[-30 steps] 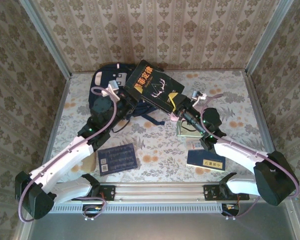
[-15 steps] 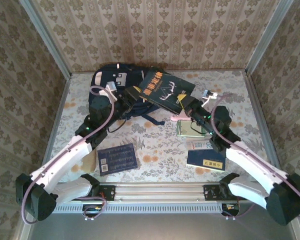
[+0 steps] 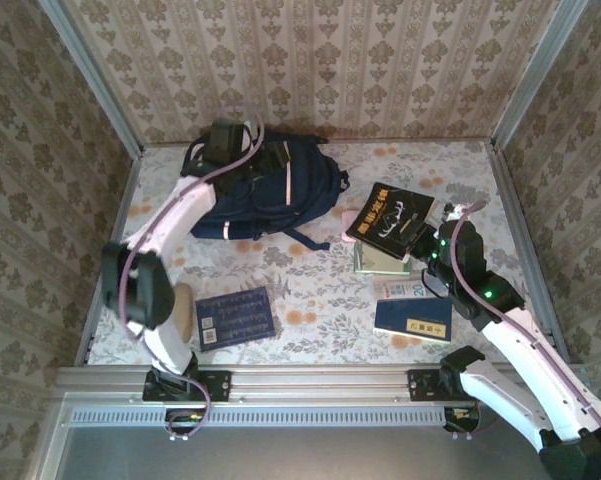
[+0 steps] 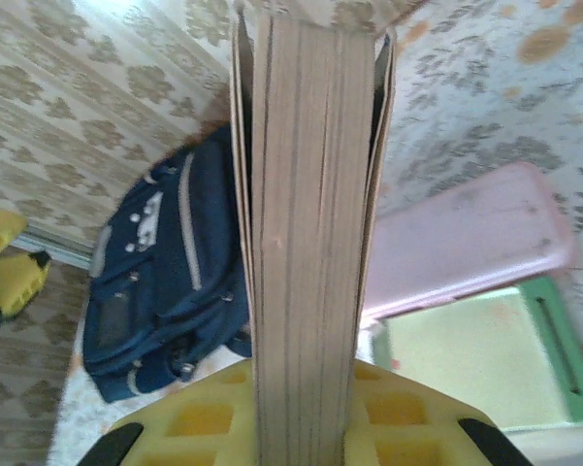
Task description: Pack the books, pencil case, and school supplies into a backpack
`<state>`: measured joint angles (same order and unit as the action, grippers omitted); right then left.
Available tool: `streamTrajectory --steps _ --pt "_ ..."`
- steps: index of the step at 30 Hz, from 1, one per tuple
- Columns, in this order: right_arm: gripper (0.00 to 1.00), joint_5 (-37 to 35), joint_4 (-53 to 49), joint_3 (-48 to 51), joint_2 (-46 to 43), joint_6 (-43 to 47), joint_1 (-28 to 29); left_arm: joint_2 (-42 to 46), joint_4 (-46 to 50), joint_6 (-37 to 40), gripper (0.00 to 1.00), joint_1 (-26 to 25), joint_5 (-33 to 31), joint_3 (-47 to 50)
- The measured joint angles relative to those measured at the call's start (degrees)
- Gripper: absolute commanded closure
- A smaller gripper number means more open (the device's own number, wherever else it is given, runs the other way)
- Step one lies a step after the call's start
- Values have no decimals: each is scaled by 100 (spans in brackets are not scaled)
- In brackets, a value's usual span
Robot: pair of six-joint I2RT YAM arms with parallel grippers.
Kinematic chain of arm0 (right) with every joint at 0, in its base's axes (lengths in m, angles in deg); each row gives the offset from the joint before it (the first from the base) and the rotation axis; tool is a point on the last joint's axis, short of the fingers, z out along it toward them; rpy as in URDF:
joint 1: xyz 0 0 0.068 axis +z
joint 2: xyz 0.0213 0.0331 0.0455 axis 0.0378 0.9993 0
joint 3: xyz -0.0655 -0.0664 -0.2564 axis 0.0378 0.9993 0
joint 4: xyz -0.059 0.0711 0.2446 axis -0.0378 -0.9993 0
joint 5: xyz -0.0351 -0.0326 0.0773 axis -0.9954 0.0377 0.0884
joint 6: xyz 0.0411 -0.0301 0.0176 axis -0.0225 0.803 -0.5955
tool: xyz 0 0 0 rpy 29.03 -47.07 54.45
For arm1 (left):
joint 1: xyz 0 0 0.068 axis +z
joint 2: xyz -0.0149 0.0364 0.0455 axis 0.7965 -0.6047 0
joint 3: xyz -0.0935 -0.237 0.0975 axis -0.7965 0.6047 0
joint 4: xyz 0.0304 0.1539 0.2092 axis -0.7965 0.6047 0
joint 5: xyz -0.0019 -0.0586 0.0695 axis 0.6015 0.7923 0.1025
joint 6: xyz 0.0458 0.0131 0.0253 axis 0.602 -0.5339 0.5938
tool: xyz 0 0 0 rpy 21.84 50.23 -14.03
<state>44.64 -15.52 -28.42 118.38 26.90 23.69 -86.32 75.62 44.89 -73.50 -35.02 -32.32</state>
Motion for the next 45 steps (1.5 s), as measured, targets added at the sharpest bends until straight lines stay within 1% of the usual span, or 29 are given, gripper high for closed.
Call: streamTrajectory --steps 3,5,9,14,20,28,34,37,40,42,43,45 --pt "100 7 -157 -4 -157 201 -2 -909 319 310 36 160 363 -807" --pt "100 7 -247 -26 -190 323 -7 -1360 420 446 40 192 612 -1176" --pt "100 9 -391 -50 -203 483 -39 -1963 616 623 41 166 898 -1663" --pt "100 33 -415 -50 -234 595 -81 -2310 632 651 43 129 1054 -1912" --pt "100 68 -413 -50 -236 619 -127 -2522 627 654 47 118 1108 -1954" --pt "100 181 -387 -24 -203 612 -142 -2774 575 654 56 92 1185 -2151" --pt "100 310 -341 87 -101 570 -157 -2927 481 662 67 22 1191 -2297" --pt "100 330 -345 142 -85 549 -157 -3010 511 699 71 -13 1176 -2422" --pt "100 332 -345 157 -85 527 -168 -3134 629 817 84 -33 1086 -2627" --pt "100 334 -343 157 -85 490 -166 -3195 688 929 96 -50 955 -2704" --pt "100 337 -343 157 -85 481 -166 -3200 737 992 100 -61 885 -2706" --pt "100 339 -345 157 -85 466 -168 -3200 831 1132 100 -81 776 -2739"
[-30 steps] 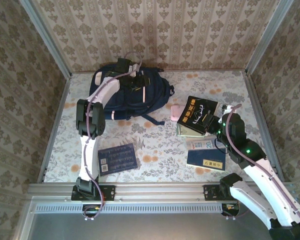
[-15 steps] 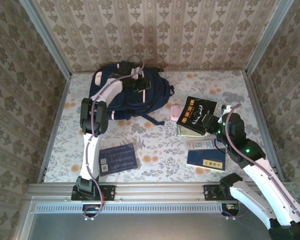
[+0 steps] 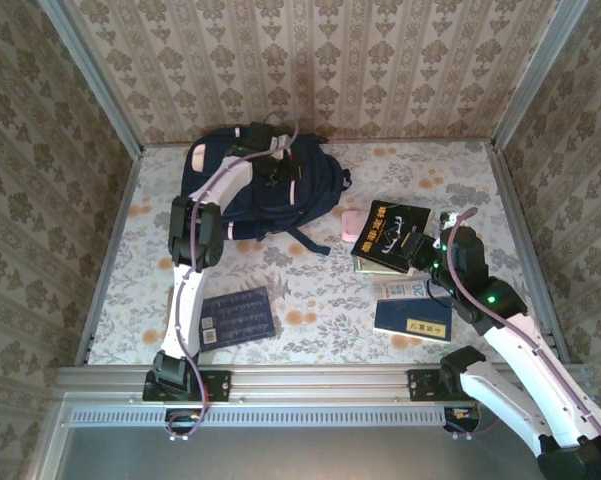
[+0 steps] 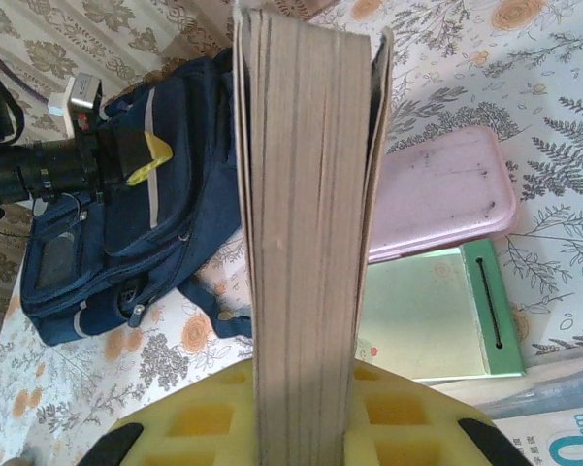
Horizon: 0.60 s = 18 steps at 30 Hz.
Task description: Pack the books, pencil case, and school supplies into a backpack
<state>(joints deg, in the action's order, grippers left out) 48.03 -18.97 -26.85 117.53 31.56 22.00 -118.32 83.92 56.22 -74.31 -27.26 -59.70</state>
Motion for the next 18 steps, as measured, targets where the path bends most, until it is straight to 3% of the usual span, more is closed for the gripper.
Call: streamTrajectory --steps 8,12,18 --pt "100 70 -157 -116 0 48 -11 203 1165 968 100 -90 -422 -848" --pt "100 140 -474 -522 0 245 -11 1106 1690 1370 100 -17 -463 -667" --pt "100 409 -739 -1342 -2 501 -31 2988 2157 1825 100 267 -13 11"
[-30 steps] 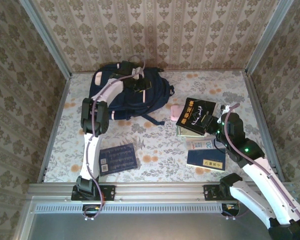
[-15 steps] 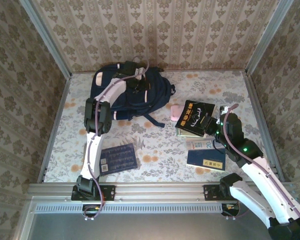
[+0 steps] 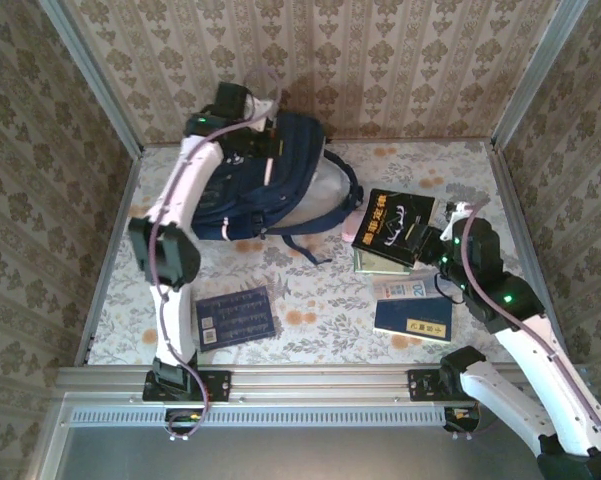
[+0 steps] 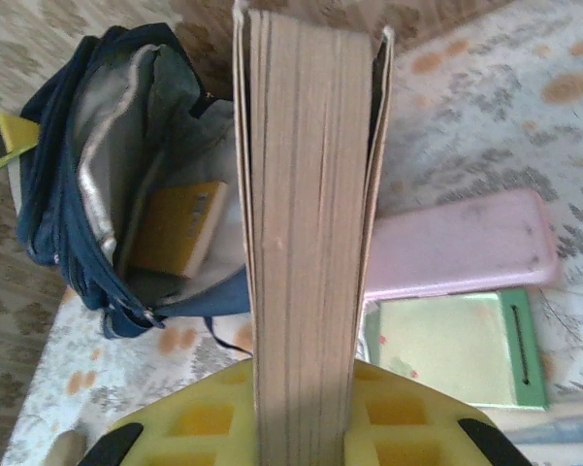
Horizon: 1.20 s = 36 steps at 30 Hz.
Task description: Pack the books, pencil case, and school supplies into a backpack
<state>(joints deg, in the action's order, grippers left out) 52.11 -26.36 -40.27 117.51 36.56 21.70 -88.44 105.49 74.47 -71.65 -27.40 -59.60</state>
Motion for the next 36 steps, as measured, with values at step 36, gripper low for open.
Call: streamTrajectory --steps 36 --pt "100 1849 1097 -422 2315 -1410 -13 1506 -2197 -1021 100 238 3652 2859"
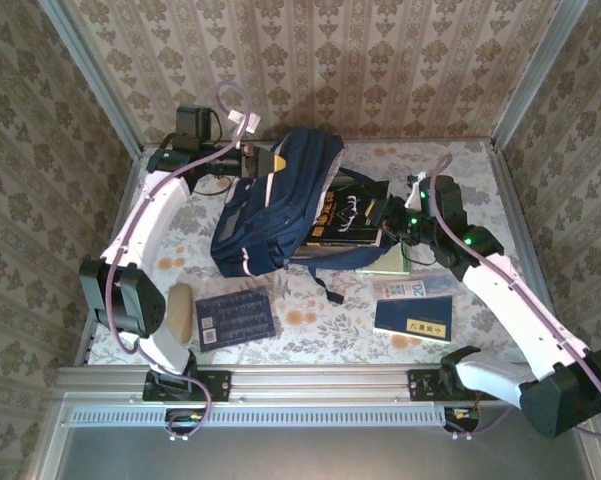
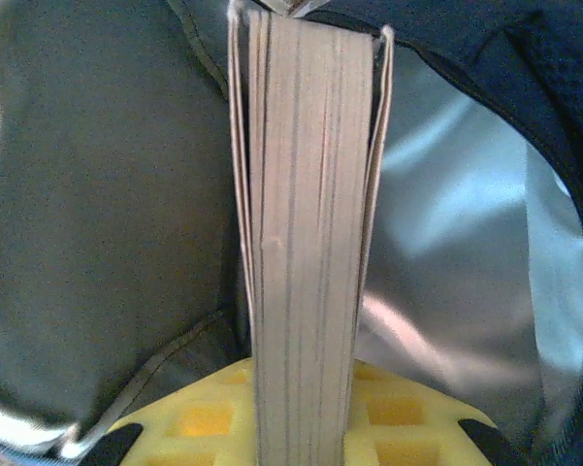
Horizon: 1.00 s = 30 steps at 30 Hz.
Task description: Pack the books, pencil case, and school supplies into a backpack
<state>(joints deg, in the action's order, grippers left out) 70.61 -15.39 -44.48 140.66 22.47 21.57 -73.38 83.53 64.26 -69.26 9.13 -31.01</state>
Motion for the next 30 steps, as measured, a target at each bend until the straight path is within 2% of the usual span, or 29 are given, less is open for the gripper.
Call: streamTrajectory --steps 7,13,17,19,21,23,26,30 --pt "100 -111 431 -2 527 -61 387 0 42 0 100 -151 92 -87" --pt "100 -870 772 -70 1029 -455 975 -2 94 20 100 -291 101 -297" --pt "98 -1325 1058 -306 1786 -804 1154 -13 111 46 100 -339 146 -310" --pt "86 -1416 1353 -426 2223 -955 1165 -37 136 61 100 -341 186 -313" --pt "66 -1412 1652 -586 2699 -1102 1165 -85 138 70 100 -356 221 -330" --pt "52 -1397 1823 -824 3132 -1213 1165 -142 151 107 100 -354 221 -376" --pt "40 -1322 1987 -1119 3536 -1233 1165 -260 275 232 100 -345 160 -540" --pt "25 -1185 2090 -1222 3528 -1032 1165 -293 415 326 100 -289 13 -581"
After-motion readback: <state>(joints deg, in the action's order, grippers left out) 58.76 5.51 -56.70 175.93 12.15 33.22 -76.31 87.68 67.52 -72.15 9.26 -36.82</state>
